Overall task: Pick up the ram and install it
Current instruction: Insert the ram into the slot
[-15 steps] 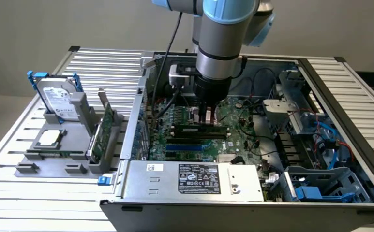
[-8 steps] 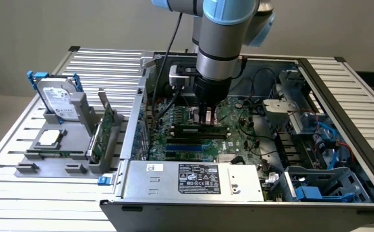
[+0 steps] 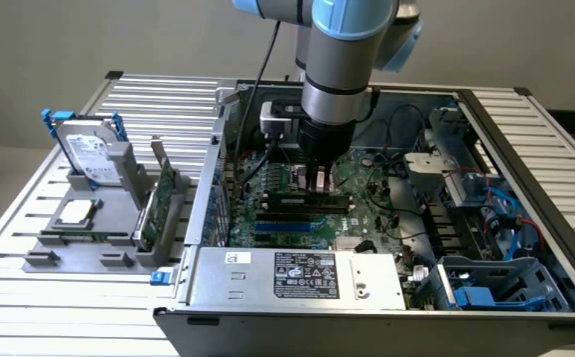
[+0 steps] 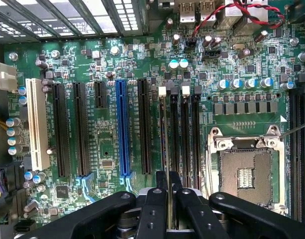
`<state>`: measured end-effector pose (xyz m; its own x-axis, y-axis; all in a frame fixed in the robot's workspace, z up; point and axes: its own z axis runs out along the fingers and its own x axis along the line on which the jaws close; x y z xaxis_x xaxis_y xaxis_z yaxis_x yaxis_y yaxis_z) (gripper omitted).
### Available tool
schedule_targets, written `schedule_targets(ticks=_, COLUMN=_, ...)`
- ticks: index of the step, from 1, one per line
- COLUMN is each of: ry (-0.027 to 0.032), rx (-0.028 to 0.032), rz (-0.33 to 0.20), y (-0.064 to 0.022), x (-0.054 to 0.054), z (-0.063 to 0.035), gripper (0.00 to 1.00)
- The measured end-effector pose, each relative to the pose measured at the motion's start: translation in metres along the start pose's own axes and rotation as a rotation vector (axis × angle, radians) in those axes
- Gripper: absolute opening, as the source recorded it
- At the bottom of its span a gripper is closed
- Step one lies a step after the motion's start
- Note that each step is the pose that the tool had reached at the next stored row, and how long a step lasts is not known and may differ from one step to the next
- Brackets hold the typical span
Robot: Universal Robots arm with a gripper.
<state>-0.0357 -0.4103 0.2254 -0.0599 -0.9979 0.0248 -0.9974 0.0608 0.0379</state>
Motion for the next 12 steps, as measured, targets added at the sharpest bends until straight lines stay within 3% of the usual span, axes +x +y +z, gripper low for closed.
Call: schedule_targets(ticks=12, ry=0.0000, rx=0.0000, rz=0.000, y=-0.0011, x=-0.0001, z=0.0017, gripper=0.14)
